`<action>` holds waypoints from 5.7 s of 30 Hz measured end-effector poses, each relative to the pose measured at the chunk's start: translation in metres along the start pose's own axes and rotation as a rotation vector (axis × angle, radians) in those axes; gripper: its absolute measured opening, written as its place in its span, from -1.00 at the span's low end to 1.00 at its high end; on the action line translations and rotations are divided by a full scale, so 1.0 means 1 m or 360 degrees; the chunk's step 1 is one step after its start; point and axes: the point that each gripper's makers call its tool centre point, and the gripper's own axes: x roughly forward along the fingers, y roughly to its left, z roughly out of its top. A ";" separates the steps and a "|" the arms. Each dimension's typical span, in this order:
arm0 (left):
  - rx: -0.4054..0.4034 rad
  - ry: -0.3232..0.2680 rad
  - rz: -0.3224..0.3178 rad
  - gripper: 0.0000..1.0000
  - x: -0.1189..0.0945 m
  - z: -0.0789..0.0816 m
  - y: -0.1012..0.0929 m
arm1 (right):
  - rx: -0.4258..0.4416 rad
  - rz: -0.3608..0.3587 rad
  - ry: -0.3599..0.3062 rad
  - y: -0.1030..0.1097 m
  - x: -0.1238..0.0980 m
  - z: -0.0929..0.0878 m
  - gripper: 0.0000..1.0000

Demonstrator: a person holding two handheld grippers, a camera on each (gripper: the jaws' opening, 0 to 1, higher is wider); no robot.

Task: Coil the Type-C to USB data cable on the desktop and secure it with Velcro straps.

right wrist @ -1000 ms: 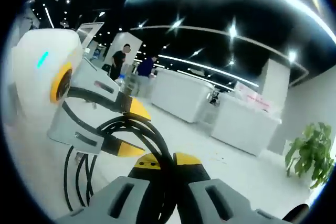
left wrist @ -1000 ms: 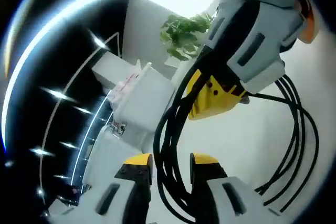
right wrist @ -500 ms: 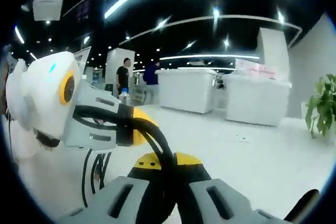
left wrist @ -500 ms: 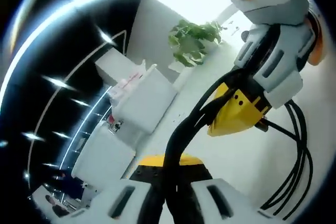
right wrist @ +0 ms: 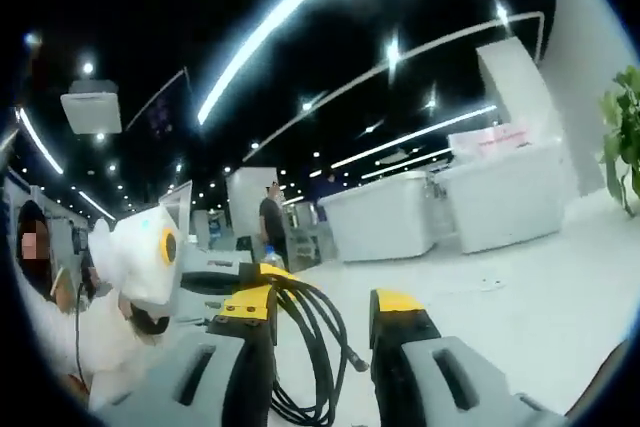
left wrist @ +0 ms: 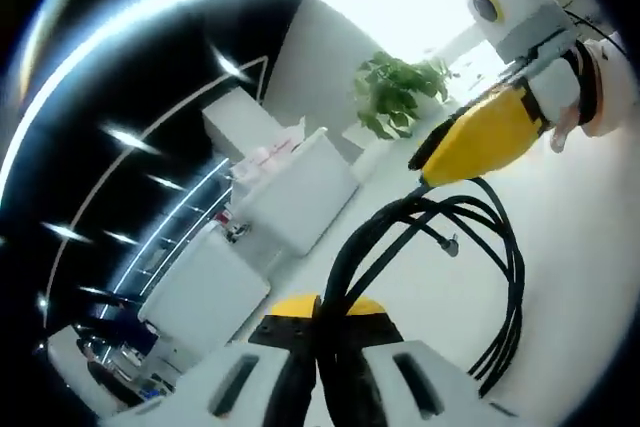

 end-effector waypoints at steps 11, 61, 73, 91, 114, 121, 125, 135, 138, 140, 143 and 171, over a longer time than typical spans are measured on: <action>0.0067 0.0062 0.0305 -0.89 -0.077 -0.020 0.082 | -0.0095 -0.0049 0.0060 -0.009 0.026 -0.014 -0.38; -0.0485 0.0390 0.0468 -0.88 -0.282 -0.181 0.138 | -0.0723 0.0766 0.0398 0.228 0.267 -0.190 -0.96; -0.0397 0.0277 0.0290 -0.87 -0.231 -0.116 0.097 | -0.0790 0.0452 0.0349 0.119 0.206 -0.142 -0.96; -0.0441 -0.0019 0.0012 -0.88 -0.159 -0.037 0.024 | -0.0920 -0.0040 0.0341 -0.033 0.075 -0.092 -0.96; -0.0706 -0.0285 -0.0303 -0.86 -0.108 0.006 -0.016 | -0.1075 0.0753 0.0574 0.020 -0.030 -0.139 -0.95; -0.0960 -0.0540 -0.0285 -0.87 -0.117 0.040 0.019 | -0.0979 0.0786 0.0546 0.027 -0.033 -0.136 -0.90; -0.0851 -0.0483 -0.0262 -0.87 -0.112 0.043 0.018 | -0.0693 0.0668 0.0587 0.022 -0.035 -0.128 -0.65; -0.1034 -0.0538 -0.0575 -0.87 -0.098 0.065 -0.004 | -0.0261 0.0630 0.0306 0.036 -0.039 -0.090 -0.36; -0.1064 -0.0537 -0.0575 -0.85 -0.101 0.063 -0.003 | -0.0250 0.0590 0.0273 0.031 -0.038 -0.087 -0.36; -0.1065 -0.0544 -0.0544 -0.84 -0.101 0.059 -0.004 | -0.0222 0.0581 0.0253 0.028 -0.037 -0.085 -0.34; -0.1094 -0.0548 -0.0546 -0.84 -0.098 0.051 -0.008 | -0.0200 0.0531 0.0262 0.017 -0.034 -0.085 -0.33; -0.1077 -0.0548 -0.0684 -0.84 -0.089 0.052 -0.038 | -0.0154 0.0040 0.0151 -0.047 -0.032 -0.067 -0.47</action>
